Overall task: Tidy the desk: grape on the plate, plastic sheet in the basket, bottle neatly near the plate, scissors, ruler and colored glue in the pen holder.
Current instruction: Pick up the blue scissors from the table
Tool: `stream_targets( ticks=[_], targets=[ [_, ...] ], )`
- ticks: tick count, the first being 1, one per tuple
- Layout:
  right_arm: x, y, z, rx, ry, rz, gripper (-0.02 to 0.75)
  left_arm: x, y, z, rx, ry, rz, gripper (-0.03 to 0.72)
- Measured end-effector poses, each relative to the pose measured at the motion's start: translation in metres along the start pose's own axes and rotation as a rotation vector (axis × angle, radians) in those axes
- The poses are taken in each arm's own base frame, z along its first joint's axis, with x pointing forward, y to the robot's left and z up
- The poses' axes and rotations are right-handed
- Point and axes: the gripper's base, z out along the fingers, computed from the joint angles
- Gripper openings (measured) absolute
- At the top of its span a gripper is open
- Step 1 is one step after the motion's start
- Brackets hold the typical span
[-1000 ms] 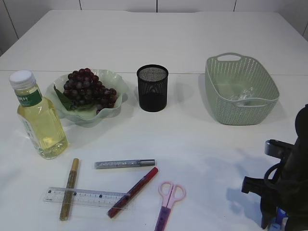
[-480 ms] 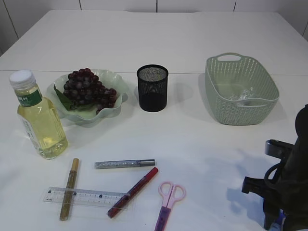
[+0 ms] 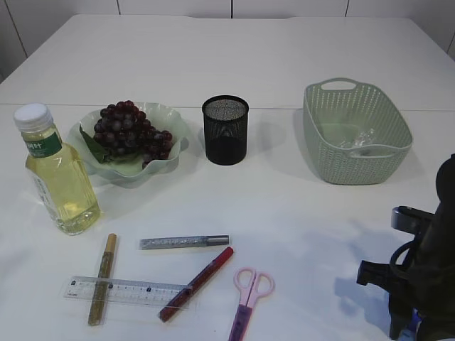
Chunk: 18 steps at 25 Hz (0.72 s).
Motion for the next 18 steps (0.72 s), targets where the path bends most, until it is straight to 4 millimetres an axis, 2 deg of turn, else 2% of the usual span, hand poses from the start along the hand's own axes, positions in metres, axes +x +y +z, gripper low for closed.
stream_targets(
  ticks=[18],
  targets=[
    [-0.0018,0.0007,0.0,-0.007,-0.019,0.011,0.264,0.0,0.0,0.0,0.0,0.0,0.0,0.435]
  ],
)
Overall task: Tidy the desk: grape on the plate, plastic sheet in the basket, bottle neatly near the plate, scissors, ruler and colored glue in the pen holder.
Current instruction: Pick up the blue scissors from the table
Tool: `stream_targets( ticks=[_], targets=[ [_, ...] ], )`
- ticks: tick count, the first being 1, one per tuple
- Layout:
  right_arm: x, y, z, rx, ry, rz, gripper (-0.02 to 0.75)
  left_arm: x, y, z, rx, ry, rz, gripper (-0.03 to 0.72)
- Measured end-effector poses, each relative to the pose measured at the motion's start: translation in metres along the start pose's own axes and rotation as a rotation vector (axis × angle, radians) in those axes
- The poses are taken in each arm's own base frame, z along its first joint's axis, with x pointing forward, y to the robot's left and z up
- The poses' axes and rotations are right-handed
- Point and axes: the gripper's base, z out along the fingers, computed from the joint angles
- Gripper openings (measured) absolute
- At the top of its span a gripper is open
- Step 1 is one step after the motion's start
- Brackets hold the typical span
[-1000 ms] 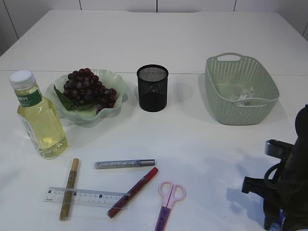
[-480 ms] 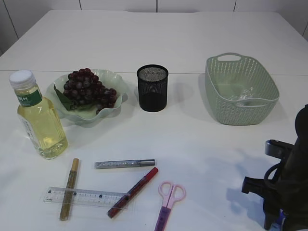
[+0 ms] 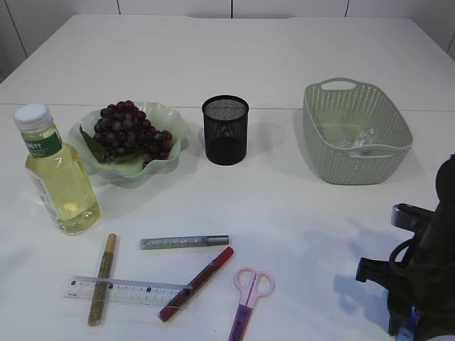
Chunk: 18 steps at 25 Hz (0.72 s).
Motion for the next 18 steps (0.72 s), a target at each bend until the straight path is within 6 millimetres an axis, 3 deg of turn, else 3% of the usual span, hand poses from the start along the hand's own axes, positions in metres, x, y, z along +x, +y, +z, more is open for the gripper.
stream_targets(
  ticks=[18],
  targets=[
    [-0.0002,-0.0011,0.0,0.012,-0.002,-0.031,0.239,0.0,0.0,0.0,0.0,0.0,0.0,0.435]
  ],
)
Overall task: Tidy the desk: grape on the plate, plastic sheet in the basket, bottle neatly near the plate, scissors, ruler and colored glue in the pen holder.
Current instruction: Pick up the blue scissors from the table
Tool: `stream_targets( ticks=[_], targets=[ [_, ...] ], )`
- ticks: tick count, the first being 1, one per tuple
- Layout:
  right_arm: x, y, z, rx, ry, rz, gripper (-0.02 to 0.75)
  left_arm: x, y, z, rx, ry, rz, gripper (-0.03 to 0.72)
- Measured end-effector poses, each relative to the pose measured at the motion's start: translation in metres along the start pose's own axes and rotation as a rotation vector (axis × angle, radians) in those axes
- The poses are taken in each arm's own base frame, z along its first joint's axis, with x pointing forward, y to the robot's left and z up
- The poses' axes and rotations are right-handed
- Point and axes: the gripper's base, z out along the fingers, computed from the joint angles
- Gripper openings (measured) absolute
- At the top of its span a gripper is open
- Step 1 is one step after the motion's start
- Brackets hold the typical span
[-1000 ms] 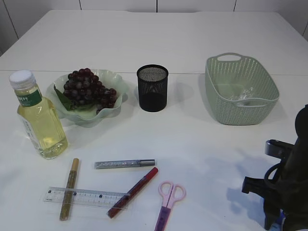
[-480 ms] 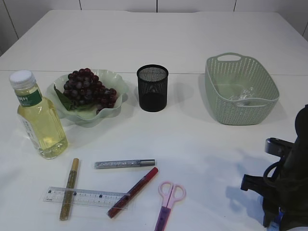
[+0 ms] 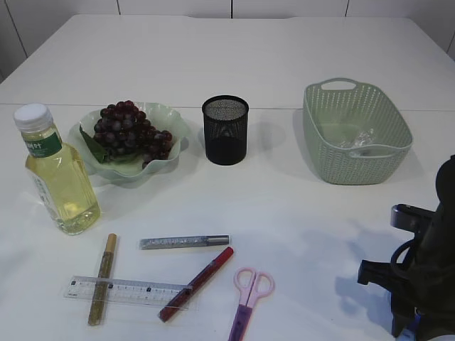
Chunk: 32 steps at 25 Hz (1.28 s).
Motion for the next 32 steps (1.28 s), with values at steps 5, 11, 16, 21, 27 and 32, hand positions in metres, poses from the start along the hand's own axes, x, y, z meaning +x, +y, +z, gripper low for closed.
stream_targets(
  ticks=[5,11,16,21,27,32],
  targets=[
    [0.0,0.0,0.0,0.0,0.0,0.0,0.239,0.0,0.0,0.0,0.0,0.0,0.0,0.435],
    [0.0,0.0,0.0,0.0,0.0,0.0,0.238,0.0001,0.0,0.0,0.0,0.002,0.0,0.435],
    [-0.0004,0.0004,-0.0004,-0.001,-0.001,-0.002,0.193,0.0001,0.0,0.0,0.0,0.002,0.0,0.435],
    [-0.0003,0.0003,-0.0004,0.0,0.0,-0.002,0.191,0.0001,0.0,0.0,0.0,0.002,0.0,0.435],
    [-0.0003,0.0003,-0.0004,0.0,0.0,-0.144,0.19,0.0001,0.0,0.0,0.0,0.002,0.0,0.435],
    [0.0011,-0.0007,-0.0004,0.008,0.017,-0.327,0.188,0.0001,0.0,0.0,0.0,0.002,0.0,0.435]
  ],
)
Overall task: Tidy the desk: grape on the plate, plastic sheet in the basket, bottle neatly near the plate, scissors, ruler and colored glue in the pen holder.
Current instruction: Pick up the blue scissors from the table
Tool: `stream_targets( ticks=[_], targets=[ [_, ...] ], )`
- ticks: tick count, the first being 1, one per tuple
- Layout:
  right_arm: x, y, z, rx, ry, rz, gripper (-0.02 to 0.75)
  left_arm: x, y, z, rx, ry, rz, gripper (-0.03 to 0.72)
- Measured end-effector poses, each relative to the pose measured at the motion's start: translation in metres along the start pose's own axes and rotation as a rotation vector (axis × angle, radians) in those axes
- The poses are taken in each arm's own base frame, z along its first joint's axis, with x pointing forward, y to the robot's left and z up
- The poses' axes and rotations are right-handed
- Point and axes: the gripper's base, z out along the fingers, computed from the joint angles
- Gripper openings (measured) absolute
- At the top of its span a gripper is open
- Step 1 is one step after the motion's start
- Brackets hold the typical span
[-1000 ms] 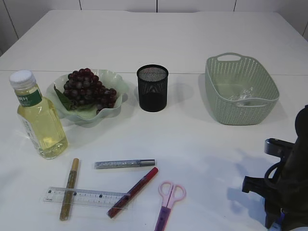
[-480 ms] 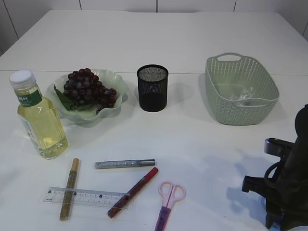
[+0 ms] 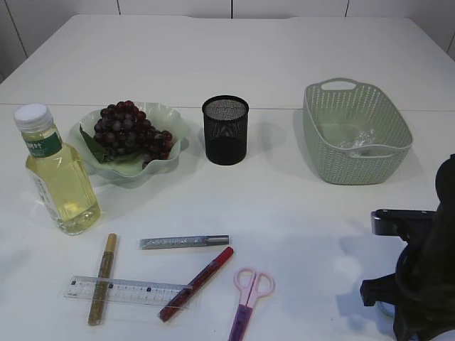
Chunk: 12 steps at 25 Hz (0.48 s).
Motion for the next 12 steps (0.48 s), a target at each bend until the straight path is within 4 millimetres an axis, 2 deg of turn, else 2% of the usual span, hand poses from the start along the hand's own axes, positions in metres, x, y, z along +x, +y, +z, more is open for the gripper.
stream_targets(
  ticks=[7,12],
  targets=[
    [0.0,0.006,-0.002,-0.057,0.007,-0.217,0.188,0.0,0.0,0.0,0.003,0.0,-0.002,0.435],
    [-0.01,0.018,-0.013,-0.144,-0.026,-0.34,0.188,0.0,-0.002,0.0,0.019,0.0,-0.013,0.435]
  ],
)
